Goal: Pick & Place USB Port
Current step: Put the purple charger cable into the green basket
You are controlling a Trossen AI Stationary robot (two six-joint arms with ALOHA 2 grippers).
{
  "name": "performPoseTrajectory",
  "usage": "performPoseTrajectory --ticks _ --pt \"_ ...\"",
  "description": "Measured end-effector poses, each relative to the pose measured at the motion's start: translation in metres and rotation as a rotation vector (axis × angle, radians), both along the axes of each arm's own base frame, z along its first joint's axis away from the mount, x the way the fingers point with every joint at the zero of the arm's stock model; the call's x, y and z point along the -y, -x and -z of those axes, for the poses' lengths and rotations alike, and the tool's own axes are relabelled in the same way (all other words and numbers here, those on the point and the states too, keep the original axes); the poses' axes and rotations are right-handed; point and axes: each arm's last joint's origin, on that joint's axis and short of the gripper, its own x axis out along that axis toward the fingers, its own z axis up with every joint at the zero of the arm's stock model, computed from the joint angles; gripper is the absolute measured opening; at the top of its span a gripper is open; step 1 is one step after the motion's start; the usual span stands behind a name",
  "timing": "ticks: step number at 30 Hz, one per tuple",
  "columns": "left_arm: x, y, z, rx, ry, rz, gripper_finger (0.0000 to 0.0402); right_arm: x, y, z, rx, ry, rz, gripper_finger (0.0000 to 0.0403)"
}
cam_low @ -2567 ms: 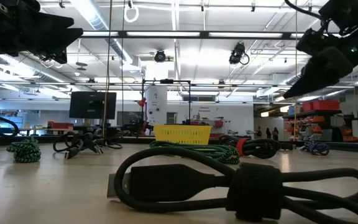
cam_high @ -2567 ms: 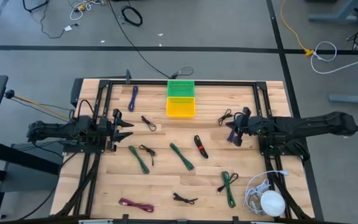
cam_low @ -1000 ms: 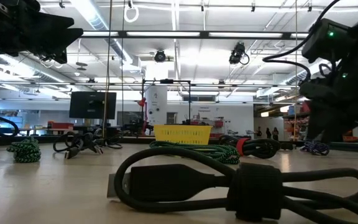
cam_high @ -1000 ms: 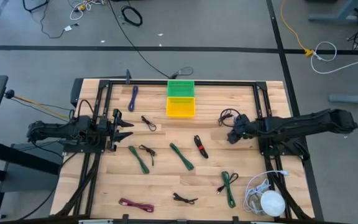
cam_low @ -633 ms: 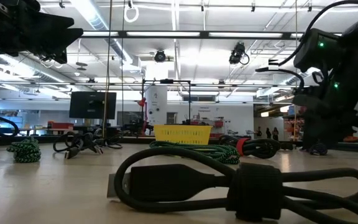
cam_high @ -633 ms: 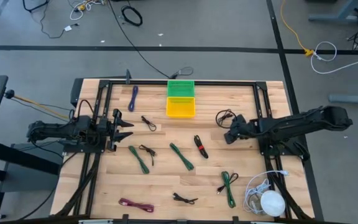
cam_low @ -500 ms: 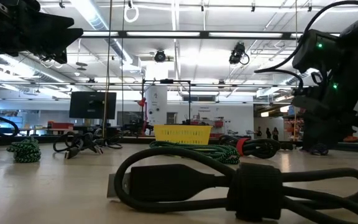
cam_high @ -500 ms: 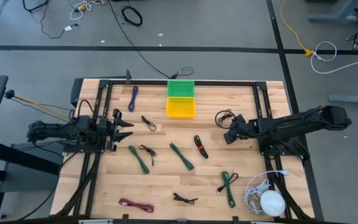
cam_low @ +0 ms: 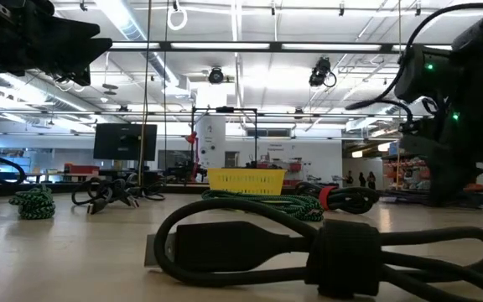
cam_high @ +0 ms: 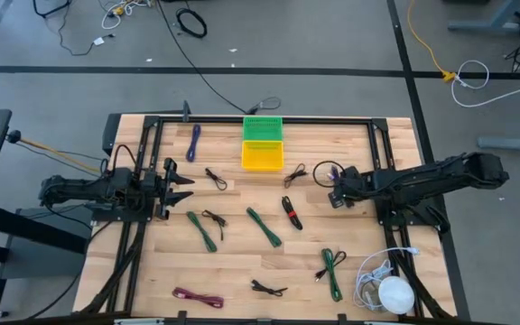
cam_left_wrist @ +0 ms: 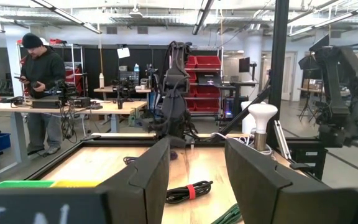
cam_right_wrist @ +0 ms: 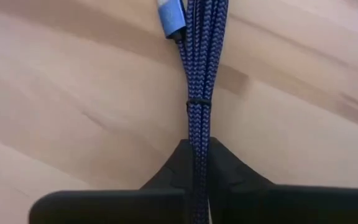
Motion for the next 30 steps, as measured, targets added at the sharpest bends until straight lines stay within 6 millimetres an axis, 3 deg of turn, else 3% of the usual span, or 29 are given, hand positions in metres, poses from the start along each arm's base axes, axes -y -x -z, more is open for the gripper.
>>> performPoseTrajectory --ticks 6,15,21,30 --pt "0.0 0.0 0.0 0.005 -0.001 0.0 0.0161 0.004 -0.032 -0.054 0.088 0.125 -0.132 0.0012" --pt "0.0 0.0 -0.002 0.021 0.002 -0.008 0.0161 0.011 -0.082 -0.138 0.393 0.371 -0.442 0.0012" --pt "0.0 0.001 -0.003 0.03 0.002 -0.008 0.0161 0.042 -0.118 -0.152 0.35 0.465 -0.55 0.0012" --pt "0.0 0.001 -0.003 0.034 0.002 -0.008 0.0161 0.109 -0.175 -0.138 0.32 0.485 -0.691 0.0012"
